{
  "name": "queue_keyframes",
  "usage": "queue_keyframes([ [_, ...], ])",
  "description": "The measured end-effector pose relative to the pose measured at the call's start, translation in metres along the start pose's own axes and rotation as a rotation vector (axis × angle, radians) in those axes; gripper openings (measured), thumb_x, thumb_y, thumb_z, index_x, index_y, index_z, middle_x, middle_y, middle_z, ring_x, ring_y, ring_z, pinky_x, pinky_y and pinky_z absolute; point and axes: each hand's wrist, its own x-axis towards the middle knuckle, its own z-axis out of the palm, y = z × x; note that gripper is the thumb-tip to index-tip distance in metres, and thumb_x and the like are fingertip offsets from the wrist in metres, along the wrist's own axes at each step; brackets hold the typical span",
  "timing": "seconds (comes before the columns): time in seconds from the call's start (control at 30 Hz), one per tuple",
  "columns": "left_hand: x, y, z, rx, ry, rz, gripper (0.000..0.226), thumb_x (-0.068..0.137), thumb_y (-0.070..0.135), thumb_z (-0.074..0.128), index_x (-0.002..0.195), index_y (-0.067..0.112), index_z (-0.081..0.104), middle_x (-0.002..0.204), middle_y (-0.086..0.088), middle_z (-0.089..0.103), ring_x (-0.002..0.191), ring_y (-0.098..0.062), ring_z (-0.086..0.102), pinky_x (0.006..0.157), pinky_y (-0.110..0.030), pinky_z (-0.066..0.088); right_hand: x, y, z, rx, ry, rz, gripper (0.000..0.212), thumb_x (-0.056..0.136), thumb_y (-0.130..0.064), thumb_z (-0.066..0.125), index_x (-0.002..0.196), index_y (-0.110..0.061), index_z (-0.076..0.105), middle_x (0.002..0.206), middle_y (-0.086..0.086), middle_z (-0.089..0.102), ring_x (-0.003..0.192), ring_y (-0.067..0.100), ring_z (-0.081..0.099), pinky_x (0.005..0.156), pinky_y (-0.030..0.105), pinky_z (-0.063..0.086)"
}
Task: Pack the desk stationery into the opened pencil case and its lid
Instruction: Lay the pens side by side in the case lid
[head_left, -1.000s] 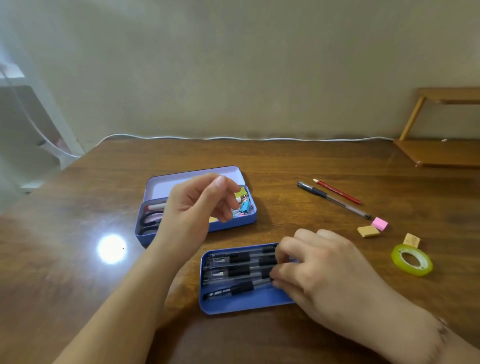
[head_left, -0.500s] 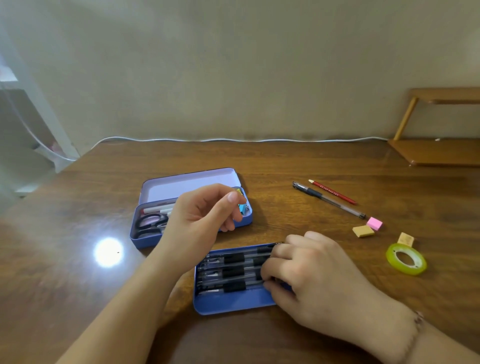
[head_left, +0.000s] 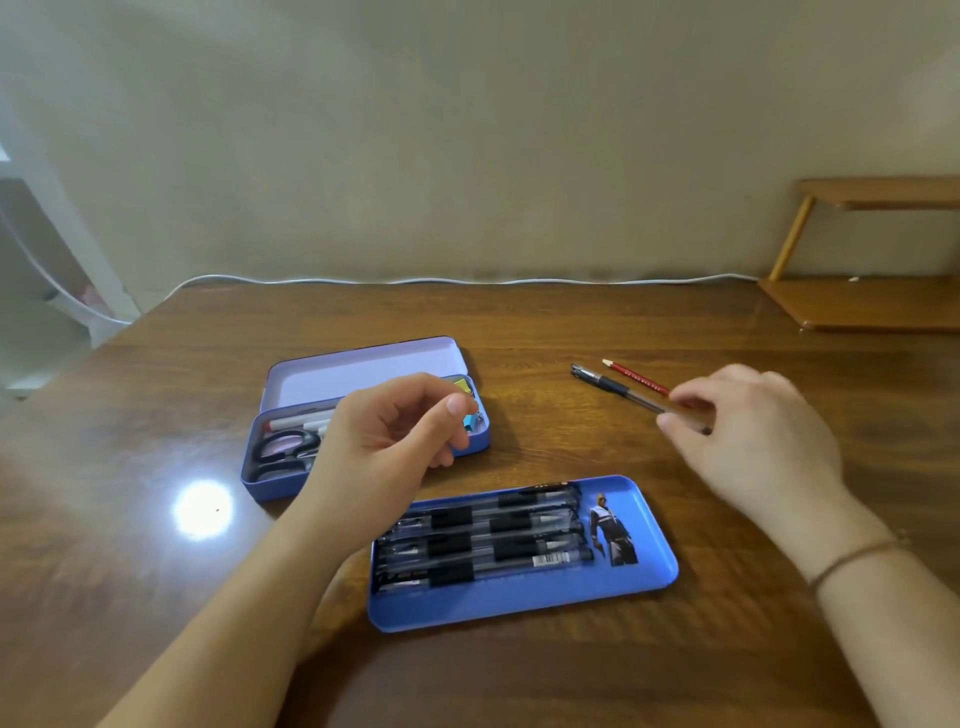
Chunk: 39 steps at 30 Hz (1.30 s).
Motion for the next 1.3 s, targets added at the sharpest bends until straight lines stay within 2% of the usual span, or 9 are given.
queue_keyframes([
  [0.13, -0.001, 0.0, 0.001, 0.018, -0.001, -0.011, 0.033, 0.087, 0.043, 0.057, 0.085, 0.014, 0.072, 0.068, -0.006, 0.067, 0.059, -0.014, 0.059, 0.06, -0.027, 0.051, 0.008, 0.007, 0.011, -0.093, -0.115, 0.146, 0.034, 0.087, -0.048, 0.061, 0.113, -0.029, 0.07, 0.112, -0.003, 0.063, 0.104, 0.022, 0.048, 0.07, 0.029, 0.037],
  [0.3, -0.004, 0.001, 0.003, 0.066, 0.025, -0.025, 0.025, 0.085, 0.042, 0.06, 0.086, 0.021, 0.073, 0.068, -0.003, 0.069, 0.06, -0.013, 0.064, 0.061, -0.029, 0.054, 0.006, 0.001, 0.008, -0.043, 0.127, 0.065, 0.02, 0.087, -0.043, 0.063, 0.092, -0.03, 0.076, 0.089, -0.006, 0.068, 0.082, 0.015, 0.038, 0.068, 0.03, 0.03],
  [0.47, -0.007, 0.007, 0.015, 0.039, 0.112, -0.035, 0.026, 0.09, 0.038, 0.063, 0.106, 0.019, 0.071, 0.086, 0.005, 0.077, 0.079, -0.009, 0.074, 0.071, -0.025, 0.059, -0.03, -0.043, -0.009, 0.544, 0.198, -0.261, 0.015, 0.08, -0.041, 0.066, 0.085, -0.031, 0.075, 0.075, -0.018, 0.065, 0.079, 0.012, 0.056, 0.068, 0.037, 0.047],
  [0.63, -0.013, 0.022, 0.021, -0.018, 0.08, 0.177, 0.021, 0.097, 0.028, 0.052, 0.106, 0.015, 0.066, 0.09, -0.003, 0.071, 0.079, -0.018, 0.072, 0.069, -0.027, 0.059, -0.057, -0.067, -0.003, 0.613, 0.109, -0.578, 0.024, 0.085, -0.049, 0.063, 0.097, -0.029, 0.071, 0.086, -0.019, 0.062, 0.087, 0.009, 0.055, 0.073, 0.036, 0.046],
  [0.73, -0.017, 0.029, 0.014, -0.011, -0.086, 0.172, 0.026, 0.096, 0.035, 0.049, 0.105, 0.018, 0.067, 0.063, -0.004, 0.056, 0.054, -0.02, 0.055, 0.052, -0.036, 0.047, -0.051, -0.055, -0.009, 0.78, 0.149, -0.576, 0.042, 0.086, -0.05, 0.06, 0.123, -0.031, 0.057, 0.104, -0.015, 0.06, 0.092, 0.013, 0.057, 0.075, 0.025, 0.045],
  [0.83, -0.02, 0.031, 0.006, 0.208, -0.379, 0.155, 0.031, 0.097, 0.038, 0.048, 0.102, 0.016, 0.069, 0.058, 0.006, 0.046, 0.049, -0.012, 0.039, 0.047, -0.029, 0.032, -0.044, -0.044, -0.019, 0.977, 0.15, -0.607, 0.052, 0.086, -0.03, 0.065, 0.136, -0.029, 0.048, 0.118, -0.006, 0.06, 0.087, 0.023, 0.059, 0.072, 0.033, 0.049],
  [0.93, -0.019, 0.033, 0.004, 0.369, -0.585, 0.114, 0.027, 0.101, 0.034, 0.048, 0.092, 0.016, 0.066, 0.063, 0.002, 0.052, 0.054, -0.014, 0.044, 0.051, -0.026, 0.033, -0.04, -0.037, -0.024, 0.794, 0.146, -0.739, 0.022, 0.086, -0.013, 0.069, 0.108, -0.012, 0.07, 0.1, 0.001, 0.066, 0.083, 0.014, 0.062, 0.072, 0.023, 0.049],
  [1.07, -0.017, 0.036, 0.005, 0.405, -0.694, -0.015, 0.018, 0.1, 0.035, 0.05, 0.106, 0.032, 0.067, 0.076, 0.011, 0.064, 0.067, -0.012, 0.057, 0.061, -0.035, 0.047, -0.037, -0.029, -0.021, 0.594, -0.01, -0.802, 0.014, 0.081, -0.02, 0.073, 0.094, -0.015, 0.075, 0.092, -0.006, 0.064, 0.088, 0.008, 0.062, 0.076, 0.021, 0.049],
  [1.3, -0.01, 0.017, -0.007, 0.567, -0.294, 0.065, 0.031, 0.092, 0.045, 0.049, 0.117, 0.036, 0.066, 0.092, 0.022, 0.062, 0.091, -0.001, 0.056, 0.073, -0.01, 0.043, -0.041, -0.028, -0.021, 0.455, -0.287, -0.587, 0.007, 0.076, -0.041, 0.076, 0.079, -0.038, 0.07, 0.082, -0.023, 0.066, 0.086, 0.003, 0.062, 0.071, 0.032, 0.053],
])
